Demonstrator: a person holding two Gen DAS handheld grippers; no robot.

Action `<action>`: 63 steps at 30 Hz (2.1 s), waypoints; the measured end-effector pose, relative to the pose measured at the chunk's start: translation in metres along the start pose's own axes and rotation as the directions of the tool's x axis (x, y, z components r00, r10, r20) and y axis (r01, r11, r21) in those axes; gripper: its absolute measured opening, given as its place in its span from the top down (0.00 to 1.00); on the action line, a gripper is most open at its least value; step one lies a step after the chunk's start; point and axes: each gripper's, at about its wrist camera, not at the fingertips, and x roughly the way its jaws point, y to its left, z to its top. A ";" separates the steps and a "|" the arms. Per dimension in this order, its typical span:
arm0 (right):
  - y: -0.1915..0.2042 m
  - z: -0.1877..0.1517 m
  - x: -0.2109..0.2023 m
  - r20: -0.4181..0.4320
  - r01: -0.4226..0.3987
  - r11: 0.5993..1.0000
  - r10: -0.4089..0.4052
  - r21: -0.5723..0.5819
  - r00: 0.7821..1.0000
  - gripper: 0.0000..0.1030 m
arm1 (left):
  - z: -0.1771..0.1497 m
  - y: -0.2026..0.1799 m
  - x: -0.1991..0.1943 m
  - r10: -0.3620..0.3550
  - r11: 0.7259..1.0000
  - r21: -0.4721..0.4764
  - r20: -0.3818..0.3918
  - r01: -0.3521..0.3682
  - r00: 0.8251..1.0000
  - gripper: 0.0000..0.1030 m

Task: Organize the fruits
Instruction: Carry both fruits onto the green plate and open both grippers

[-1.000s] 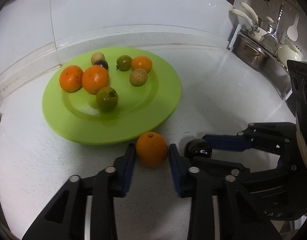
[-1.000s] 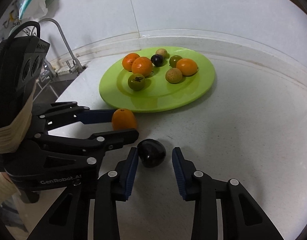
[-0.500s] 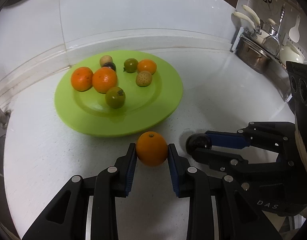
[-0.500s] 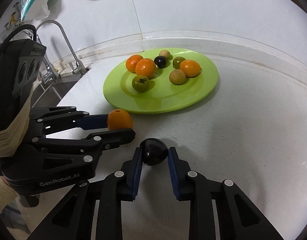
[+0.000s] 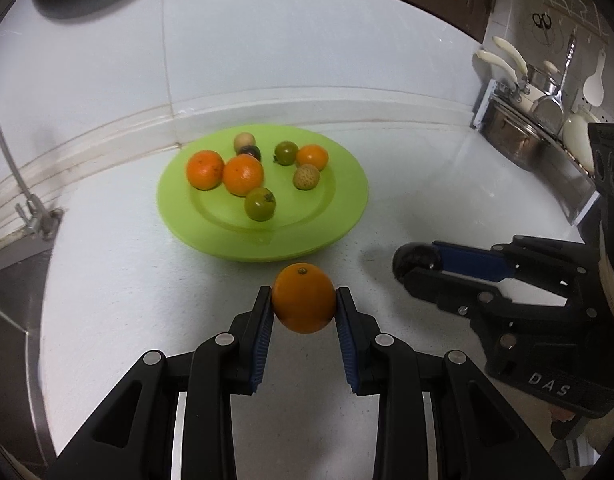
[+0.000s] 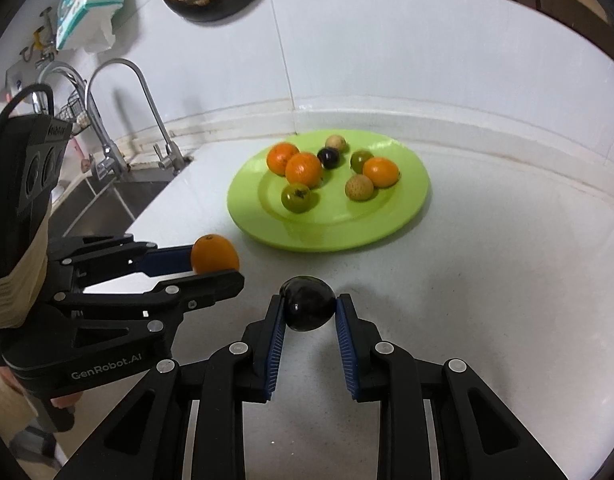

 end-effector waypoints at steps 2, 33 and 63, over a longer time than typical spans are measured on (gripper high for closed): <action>0.002 0.002 -0.006 0.016 0.008 1.000 -0.007 -0.003 1.000 0.74 | 0.000 0.001 -0.005 0.007 1.000 -0.007 0.011 -0.007 1.000 0.70; 0.000 0.072 0.028 0.089 0.084 0.996 -0.085 0.012 0.992 0.74 | 0.060 0.056 0.020 0.049 0.998 0.044 0.079 -0.052 0.996 0.70; -0.016 0.076 0.089 -0.037 0.179 0.981 -0.176 0.082 0.984 0.67 | 0.066 0.082 0.056 0.072 0.996 0.047 -0.017 -0.071 0.997 0.51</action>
